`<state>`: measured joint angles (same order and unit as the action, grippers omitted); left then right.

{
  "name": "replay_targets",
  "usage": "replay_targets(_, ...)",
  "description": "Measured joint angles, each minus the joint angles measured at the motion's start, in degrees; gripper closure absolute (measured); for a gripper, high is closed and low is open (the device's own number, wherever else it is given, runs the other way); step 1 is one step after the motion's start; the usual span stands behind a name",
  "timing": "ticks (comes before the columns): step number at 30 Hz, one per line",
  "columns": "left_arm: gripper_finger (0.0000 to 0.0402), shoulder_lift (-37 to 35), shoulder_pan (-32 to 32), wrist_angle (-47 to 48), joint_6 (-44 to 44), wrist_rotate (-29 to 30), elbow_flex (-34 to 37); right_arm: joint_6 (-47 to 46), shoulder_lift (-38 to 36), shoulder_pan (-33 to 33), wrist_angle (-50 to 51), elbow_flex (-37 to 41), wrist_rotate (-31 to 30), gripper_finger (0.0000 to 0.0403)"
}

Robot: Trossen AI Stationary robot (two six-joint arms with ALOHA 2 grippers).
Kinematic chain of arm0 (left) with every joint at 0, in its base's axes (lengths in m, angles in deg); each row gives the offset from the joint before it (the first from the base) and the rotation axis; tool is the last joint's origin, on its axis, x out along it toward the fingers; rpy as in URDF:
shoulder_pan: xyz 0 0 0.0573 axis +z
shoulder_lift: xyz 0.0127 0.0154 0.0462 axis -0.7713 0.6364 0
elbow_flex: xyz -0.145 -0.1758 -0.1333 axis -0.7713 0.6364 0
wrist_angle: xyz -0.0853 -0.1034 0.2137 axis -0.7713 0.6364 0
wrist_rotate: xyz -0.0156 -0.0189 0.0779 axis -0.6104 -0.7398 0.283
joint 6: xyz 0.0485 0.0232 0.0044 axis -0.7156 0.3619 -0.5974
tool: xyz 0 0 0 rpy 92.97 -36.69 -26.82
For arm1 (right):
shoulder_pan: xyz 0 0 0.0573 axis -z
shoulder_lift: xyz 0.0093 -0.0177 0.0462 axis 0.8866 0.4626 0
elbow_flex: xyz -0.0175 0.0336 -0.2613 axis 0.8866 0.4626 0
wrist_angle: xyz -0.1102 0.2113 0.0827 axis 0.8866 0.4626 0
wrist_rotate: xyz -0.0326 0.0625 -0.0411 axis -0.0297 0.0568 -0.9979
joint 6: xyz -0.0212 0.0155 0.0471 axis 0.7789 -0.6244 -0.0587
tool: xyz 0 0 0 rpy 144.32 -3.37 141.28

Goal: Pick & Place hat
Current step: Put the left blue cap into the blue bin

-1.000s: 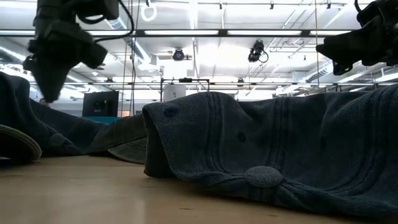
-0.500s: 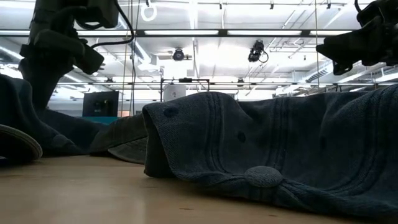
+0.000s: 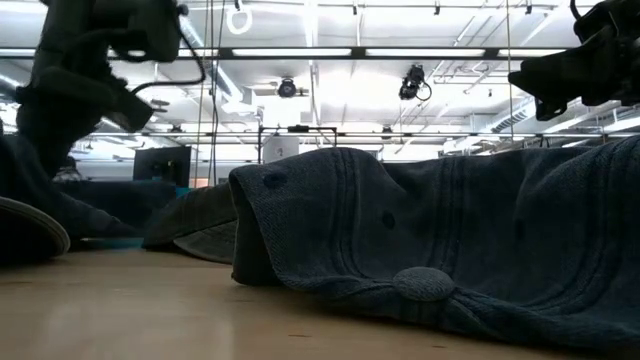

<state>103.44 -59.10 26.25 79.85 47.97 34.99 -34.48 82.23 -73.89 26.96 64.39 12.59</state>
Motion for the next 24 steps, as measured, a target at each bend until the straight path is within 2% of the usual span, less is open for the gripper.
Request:
replay_targets(2, 0.0385, 0.0, 0.0, 0.2, -0.1, -0.1, 1.0, 0.0, 0.0, 0.0, 0.0, 0.0, 0.0, 0.0282)
replay_targets(5, 0.0390, 0.0, 0.0, 0.5, -0.2, 0.1, 0.1, 0.0, 0.0, 0.0, 0.0, 0.0, 0.0, 0.0282)
replay_targets(10, 0.0395, 0.0, 0.0, 1.1, -7.5, 1.7, -8.0, -0.8, 0.0, 0.0, 0.0, 0.0, 0.0, 0.0282)
replay_targets(13, 0.0395, 0.0, 0.0, 3.8, -18.1, 7.1, -14.9, -0.8, 0.0, 0.0, 0.0, 0.0, 0.0, 0.0282)
replay_targets(18, 0.0395, 0.0, 0.1, 9.2, -42.4, 22.0, -24.8, -0.8, 0.0, 0.0, 0.0, 0.0, 0.0, 0.0282)
replay_targets(21, 0.0395, 0.0, 1.3, 9.1, -58.6, 30.0, -27.6, -0.8, 0.0, 0.0, 0.0, 0.0, 0.0, 0.0282)
replay_targets(24, 0.0395, 0.0, 5.2, 9.3, -69.3, 33.5, -27.8, -0.8, 0.0, 0.0, 0.0, 0.0, 0.0, 0.0282)
